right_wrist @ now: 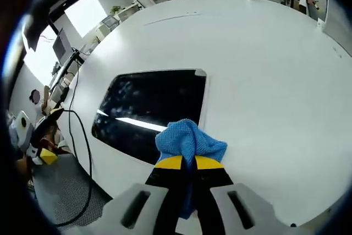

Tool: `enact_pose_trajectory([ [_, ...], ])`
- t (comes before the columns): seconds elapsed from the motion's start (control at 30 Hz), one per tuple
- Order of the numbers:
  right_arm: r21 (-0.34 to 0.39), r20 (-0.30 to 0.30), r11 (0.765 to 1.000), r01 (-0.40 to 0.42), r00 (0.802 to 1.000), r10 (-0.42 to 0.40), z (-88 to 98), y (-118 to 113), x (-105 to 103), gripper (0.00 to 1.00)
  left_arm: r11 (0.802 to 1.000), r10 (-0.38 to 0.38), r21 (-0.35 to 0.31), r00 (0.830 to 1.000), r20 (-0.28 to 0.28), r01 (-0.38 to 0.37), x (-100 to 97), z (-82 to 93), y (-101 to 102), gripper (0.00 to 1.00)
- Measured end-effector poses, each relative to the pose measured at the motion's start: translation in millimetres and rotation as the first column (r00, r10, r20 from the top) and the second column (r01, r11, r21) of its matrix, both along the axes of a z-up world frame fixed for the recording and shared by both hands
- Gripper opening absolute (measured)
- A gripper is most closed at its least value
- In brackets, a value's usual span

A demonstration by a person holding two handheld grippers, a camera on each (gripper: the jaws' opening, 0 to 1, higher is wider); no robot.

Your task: Wipe the mirror surface with the cleaning cloth until all visible marks leave the cleaned area.

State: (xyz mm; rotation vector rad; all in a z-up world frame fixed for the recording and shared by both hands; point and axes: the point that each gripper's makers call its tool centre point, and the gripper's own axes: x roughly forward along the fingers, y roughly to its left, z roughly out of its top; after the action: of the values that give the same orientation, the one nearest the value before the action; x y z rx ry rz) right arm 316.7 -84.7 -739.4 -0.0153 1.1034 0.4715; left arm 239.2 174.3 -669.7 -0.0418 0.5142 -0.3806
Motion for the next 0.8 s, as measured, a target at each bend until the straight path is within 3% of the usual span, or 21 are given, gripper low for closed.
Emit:
enact_pose_trajectory([
  [0.53, -0.024, 0.025, 0.999, -0.021, 0.999, 0.022, 2.1, 7.1, -2.0, 0.01, 1.0, -0.015, 0.01, 1.0, -0.011, 0.015, -1.9, -1.5, -2.4, 0.99],
  [0.8, -0.045, 0.025, 0.999, -0.025, 0.999, 0.026, 1.2, 9.9, 8.6, 0.01, 1.0, -0.017, 0.003, 1.0, -0.008, 0.017, -1.2, -1.1, -2.9, 0.99],
])
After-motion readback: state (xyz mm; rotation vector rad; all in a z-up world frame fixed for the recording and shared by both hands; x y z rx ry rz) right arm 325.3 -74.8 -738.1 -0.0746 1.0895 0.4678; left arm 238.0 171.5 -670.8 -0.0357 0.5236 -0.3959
